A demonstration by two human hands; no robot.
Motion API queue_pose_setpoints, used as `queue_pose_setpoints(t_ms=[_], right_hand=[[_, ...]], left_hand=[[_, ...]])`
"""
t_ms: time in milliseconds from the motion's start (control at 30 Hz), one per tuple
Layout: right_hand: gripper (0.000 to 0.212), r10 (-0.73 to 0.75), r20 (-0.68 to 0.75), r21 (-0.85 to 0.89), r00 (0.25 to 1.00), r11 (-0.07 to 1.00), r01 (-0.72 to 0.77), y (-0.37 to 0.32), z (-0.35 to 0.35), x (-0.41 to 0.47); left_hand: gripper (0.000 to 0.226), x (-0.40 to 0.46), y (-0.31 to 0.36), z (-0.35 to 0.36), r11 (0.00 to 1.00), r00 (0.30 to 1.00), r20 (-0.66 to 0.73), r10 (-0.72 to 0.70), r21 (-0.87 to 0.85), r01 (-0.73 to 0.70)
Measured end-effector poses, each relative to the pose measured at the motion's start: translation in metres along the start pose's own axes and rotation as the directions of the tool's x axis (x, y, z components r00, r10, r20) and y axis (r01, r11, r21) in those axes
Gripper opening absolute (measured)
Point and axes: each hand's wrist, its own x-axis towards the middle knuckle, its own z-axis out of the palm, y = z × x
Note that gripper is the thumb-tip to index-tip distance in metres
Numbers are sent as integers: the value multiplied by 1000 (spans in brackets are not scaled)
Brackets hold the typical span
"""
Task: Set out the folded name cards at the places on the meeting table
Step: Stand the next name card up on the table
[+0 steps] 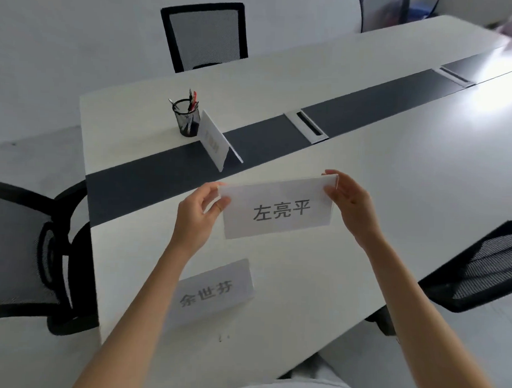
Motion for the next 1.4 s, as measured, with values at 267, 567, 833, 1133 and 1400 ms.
queue_pose_setpoints(t_ms=[267,567,833,1133,1400], right_hand=[[26,88,-70,-64,994,994,-92,69,-111,113],[28,225,16,-151,974,964,-220,168,-181,240],[30,252,78,-134,965,961,-240,205,-177,310],[32,209,91,-125,974,972,-198,217,-168,375],[33,182,84,-121,980,978,-171,225,-164,405]], left_hand=[[33,101,-2,152,994,995,-17,-100,50,101],[33,189,-32,285,927,918,-132,-374,-46,371],[28,245,-52,313,888,869,-192,-456,-30,459],[28,301,-67,319,890,871,-208,-446,-2,455],[27,325,-68,322,912,887,-236,-398,-1,409]])
